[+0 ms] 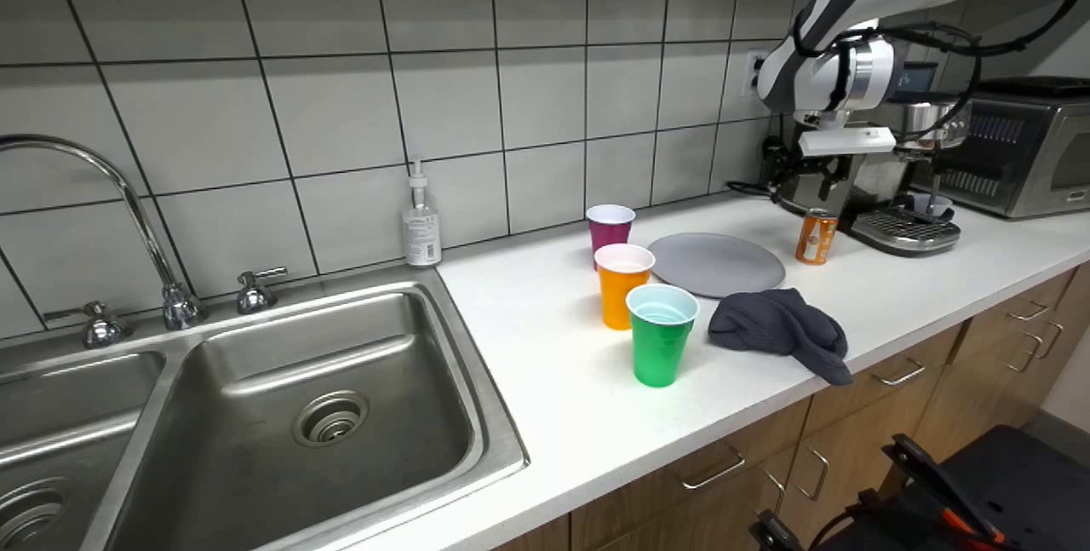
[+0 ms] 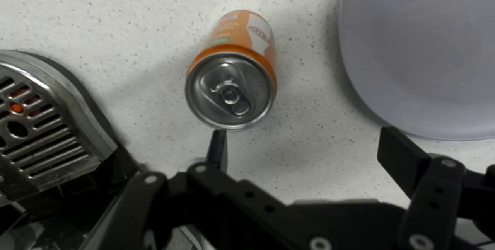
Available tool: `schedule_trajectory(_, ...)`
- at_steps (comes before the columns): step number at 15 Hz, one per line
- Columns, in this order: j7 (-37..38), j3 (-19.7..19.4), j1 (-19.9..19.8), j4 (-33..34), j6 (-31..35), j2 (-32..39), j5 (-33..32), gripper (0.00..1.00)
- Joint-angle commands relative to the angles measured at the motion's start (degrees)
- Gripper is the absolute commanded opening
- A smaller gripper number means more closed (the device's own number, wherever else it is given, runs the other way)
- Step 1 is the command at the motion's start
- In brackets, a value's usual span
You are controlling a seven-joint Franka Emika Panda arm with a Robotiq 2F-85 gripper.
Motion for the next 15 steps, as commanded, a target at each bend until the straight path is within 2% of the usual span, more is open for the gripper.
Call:
schedule_trajectory(1,-0.92,0.97,1.37,-4.48,1.2,-3.57,-1.31,1.0)
schedule_trajectory(15,-0.47,3.5,8.03,-12.11,3.0,-7.58,-1.62,1.0)
